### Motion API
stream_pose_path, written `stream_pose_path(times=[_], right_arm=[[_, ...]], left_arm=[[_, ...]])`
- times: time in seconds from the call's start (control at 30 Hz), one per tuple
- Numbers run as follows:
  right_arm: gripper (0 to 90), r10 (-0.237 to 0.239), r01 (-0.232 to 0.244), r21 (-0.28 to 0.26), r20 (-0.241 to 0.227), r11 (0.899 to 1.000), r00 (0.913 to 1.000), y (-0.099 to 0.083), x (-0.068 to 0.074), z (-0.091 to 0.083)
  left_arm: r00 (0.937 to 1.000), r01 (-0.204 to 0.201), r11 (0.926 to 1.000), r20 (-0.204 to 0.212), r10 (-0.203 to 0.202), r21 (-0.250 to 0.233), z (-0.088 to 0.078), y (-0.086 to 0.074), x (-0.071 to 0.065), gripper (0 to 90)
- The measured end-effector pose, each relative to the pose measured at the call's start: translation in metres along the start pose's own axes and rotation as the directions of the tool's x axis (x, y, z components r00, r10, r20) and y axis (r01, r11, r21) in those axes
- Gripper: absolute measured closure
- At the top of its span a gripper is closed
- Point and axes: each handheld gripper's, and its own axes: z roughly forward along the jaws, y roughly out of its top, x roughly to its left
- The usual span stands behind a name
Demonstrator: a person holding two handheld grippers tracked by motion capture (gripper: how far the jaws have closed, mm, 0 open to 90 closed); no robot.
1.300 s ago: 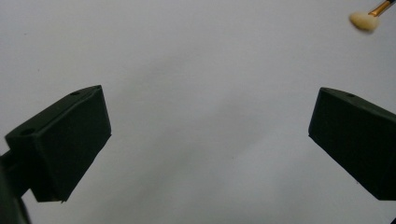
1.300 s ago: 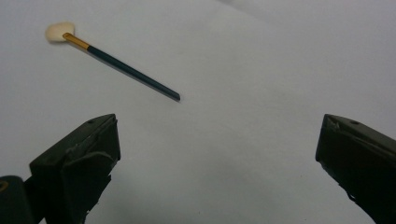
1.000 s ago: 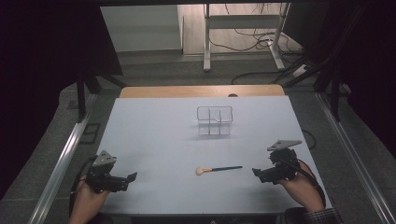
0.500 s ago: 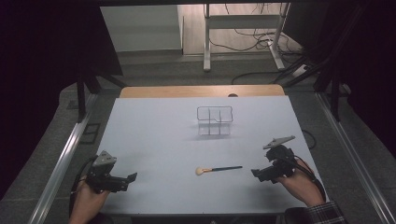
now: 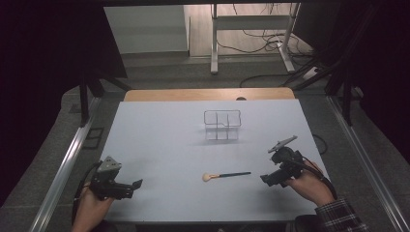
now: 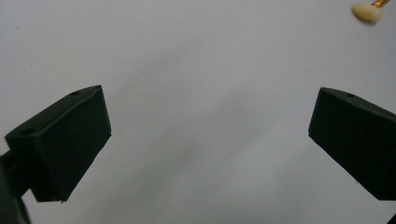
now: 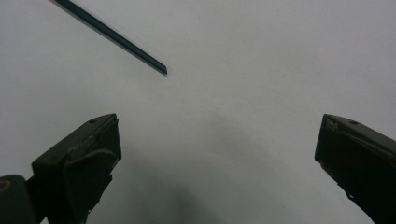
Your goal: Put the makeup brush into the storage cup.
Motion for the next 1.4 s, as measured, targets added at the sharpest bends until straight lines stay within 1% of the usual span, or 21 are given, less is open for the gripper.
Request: stream_pose_path(times=[0.27, 0.77, 1.03, 1.1, 1.13, 1.4], right_arm=[[0.3, -0.032, 0.032, 0.014, 0.0, 0.999, 0.9995, 0.008, 0.005, 0.006], [0.3, -0.071, 0.071, 0.024, -0.012, 0.997, 0.9974, 0.023, 0.015, 0.015], [0.3, -0.105, 0.105, 0.033, -0.019, 0.994, 0.9943, 0.032, 0.022, 0.021], [0.3, -0.104, 0.104, 0.032, -0.022, 0.994, 0.9944, 0.033, 0.023, 0.021], [0.3, -0.112, 0.113, 0.033, -0.023, 0.993, 0.9935, 0.036, 0.025, 0.023], [0.3, -0.129, 0.129, 0.031, -0.025, 0.991, 0.9914, 0.044, 0.031, 0.028]], left_arm=[[1.0, 0.0, 1.0, -0.002, 0.0, 0.001, 0.0, 0.0, 0.0, 0.0], [1.0, -0.001, 1.0, -0.002, 0.001, 0.004, 0.0, 0.0, 0.0, 0.0], [1.0, -0.003, 1.0, -0.003, 0.003, 0.006, 0.001, 0.0, 0.0, 0.0], [1.0, -0.003, 1.0, -0.003, 0.003, 0.006, 0.001, 0.0, 0.0, 0.0], [1.0, -0.003, 1.0, -0.003, 0.003, 0.006, 0.001, 0.0, 0.0, 0.0], [1.0, -0.005, 1.0, -0.001, 0.005, 0.008, 0.001, 0.0, -0.001, 0.0]])
